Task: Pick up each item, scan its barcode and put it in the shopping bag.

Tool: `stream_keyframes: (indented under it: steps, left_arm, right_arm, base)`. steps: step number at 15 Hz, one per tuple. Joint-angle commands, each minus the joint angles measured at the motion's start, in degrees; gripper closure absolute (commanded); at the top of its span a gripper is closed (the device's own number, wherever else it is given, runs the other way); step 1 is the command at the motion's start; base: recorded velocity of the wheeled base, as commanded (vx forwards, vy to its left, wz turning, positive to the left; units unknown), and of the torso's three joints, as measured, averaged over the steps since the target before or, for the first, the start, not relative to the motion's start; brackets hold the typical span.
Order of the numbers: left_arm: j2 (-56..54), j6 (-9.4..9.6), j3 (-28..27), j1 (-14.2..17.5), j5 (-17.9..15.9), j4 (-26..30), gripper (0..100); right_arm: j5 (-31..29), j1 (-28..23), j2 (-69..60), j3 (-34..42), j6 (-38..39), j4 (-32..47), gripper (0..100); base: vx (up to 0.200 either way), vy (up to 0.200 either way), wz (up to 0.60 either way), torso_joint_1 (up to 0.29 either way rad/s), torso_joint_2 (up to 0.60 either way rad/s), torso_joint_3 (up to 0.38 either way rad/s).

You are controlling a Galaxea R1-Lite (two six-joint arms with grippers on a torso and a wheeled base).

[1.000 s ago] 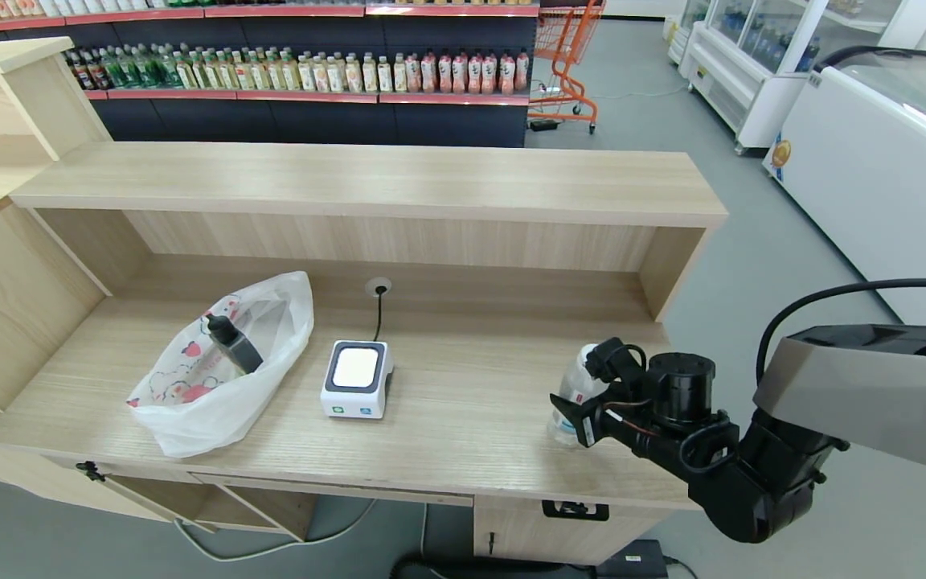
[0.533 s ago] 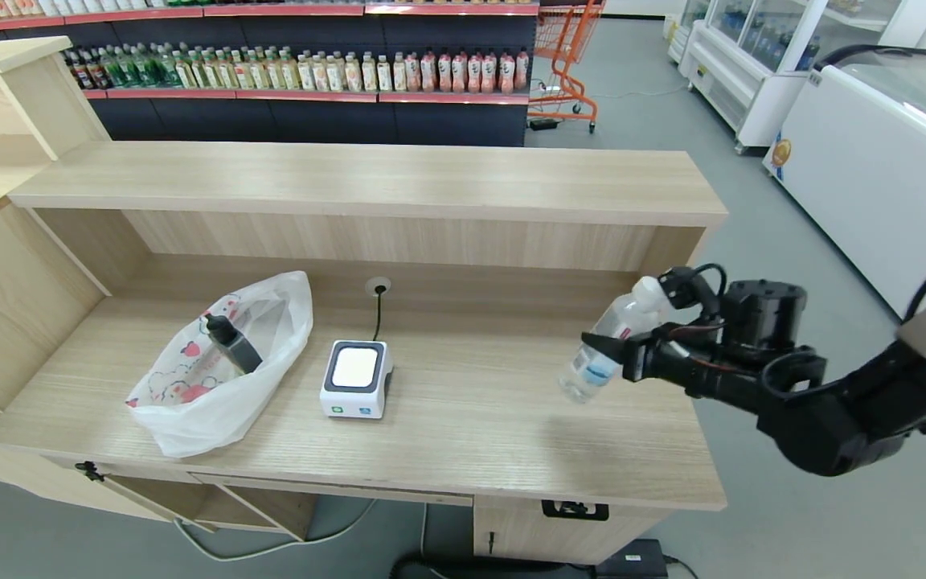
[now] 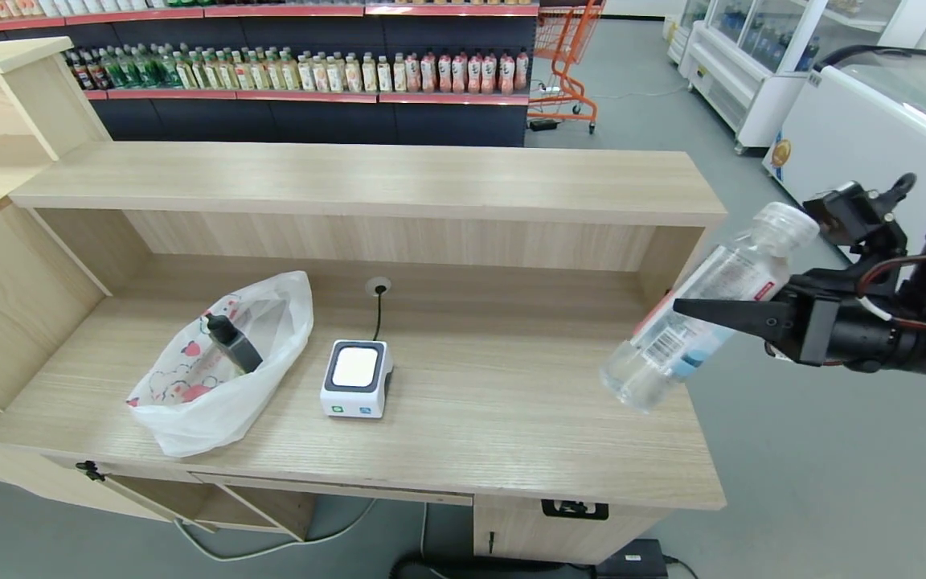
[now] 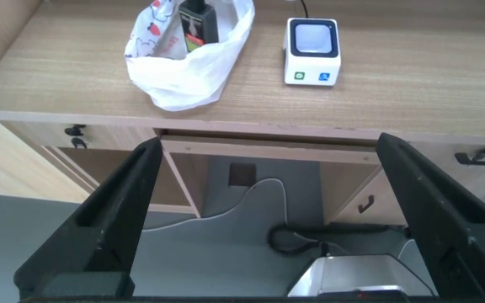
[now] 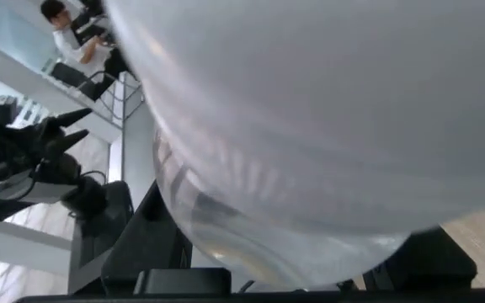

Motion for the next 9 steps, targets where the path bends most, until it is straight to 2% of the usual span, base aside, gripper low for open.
stream_keyframes:
  steps: [1, 9]
  left_arm:
    - [0.1, 0.0, 0.0, 0.0, 0.0, 0.0, 0]
    - [0.1, 0.0, 0.0, 0.0, 0.0, 0.0, 0]
  right_arm:
    - [2.8, 1.6, -6.0, 2.5, -0.3, 0.0, 100]
    - [2.9, 10.8, -11.8, 9.5, -0.7, 0.1, 100]
  base:
    - [0.0, 0.0, 0.0, 0.0, 0.0, 0.0]
    - [0.0, 0.0, 0.0, 0.0, 0.0, 0.0]
